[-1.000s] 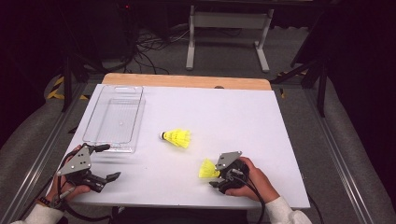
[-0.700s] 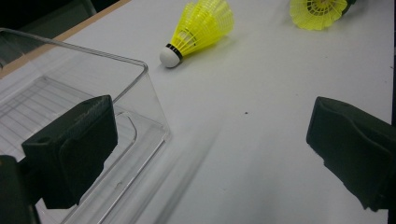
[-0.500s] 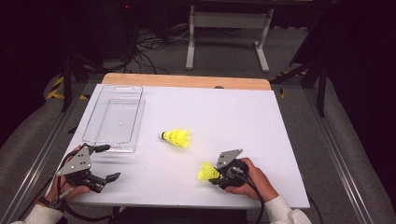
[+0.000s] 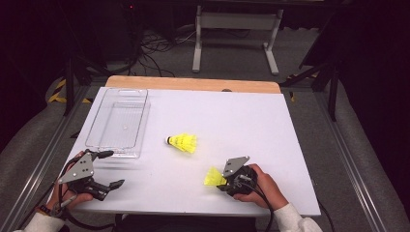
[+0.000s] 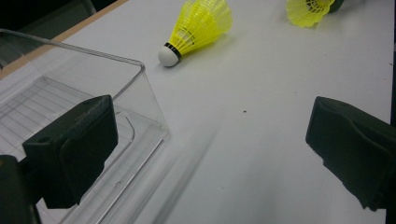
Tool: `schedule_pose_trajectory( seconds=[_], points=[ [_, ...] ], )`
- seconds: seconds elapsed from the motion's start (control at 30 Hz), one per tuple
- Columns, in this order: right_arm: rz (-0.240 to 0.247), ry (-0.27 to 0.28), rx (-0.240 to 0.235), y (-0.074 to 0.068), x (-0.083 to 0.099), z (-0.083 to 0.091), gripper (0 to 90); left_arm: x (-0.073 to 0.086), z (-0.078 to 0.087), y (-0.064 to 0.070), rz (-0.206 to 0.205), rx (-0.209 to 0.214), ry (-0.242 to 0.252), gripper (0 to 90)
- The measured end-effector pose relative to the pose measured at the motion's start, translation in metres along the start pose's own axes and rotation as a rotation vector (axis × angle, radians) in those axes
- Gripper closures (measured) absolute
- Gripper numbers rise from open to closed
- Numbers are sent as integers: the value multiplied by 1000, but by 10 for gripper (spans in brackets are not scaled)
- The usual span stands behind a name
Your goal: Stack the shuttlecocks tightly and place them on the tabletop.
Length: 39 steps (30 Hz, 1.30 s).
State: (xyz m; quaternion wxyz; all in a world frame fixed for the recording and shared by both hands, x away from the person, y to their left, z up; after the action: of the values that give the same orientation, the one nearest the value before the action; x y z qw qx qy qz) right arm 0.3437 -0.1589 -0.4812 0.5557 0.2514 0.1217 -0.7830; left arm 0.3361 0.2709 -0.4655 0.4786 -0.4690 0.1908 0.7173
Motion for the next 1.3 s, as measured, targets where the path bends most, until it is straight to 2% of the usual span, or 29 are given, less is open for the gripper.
schedule_pose_trajectory(
  seconds=[0.07, 0.3, 0.8, 1.17, 1.3],
  points=[
    [13, 6, 14, 0, 0, 1, 628, 0, 0, 0, 1, 0, 0, 31],
    [-6, 65, 82, 4, -3, 8, 636, 0, -1, 0, 4, 2, 1, 32],
    [-92, 129, 204, 27, -12, 19, 639, 0, 0, -1, 12, 3, 6, 32],
    [-162, 143, 280, 43, -17, 26, 640, 0, 0, -1, 11, -1, 10, 32],
    [-187, 145, 293, 50, -19, 26, 640, 0, 0, -1, 12, 0, 8, 32]
  ],
)
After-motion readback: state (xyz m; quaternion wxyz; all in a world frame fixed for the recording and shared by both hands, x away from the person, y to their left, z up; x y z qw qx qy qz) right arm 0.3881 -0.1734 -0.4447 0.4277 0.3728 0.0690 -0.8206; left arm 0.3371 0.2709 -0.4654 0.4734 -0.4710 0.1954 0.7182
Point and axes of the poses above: each handheld gripper's, and its own axes: z roughly backward along the jaws, x roughly out of its underside, y roughly to its right, the point moved 3 cm from there along -z, roughly forward along the jaws, and after that the axes turned 2 degrees about -y, right-handed, at the moved point
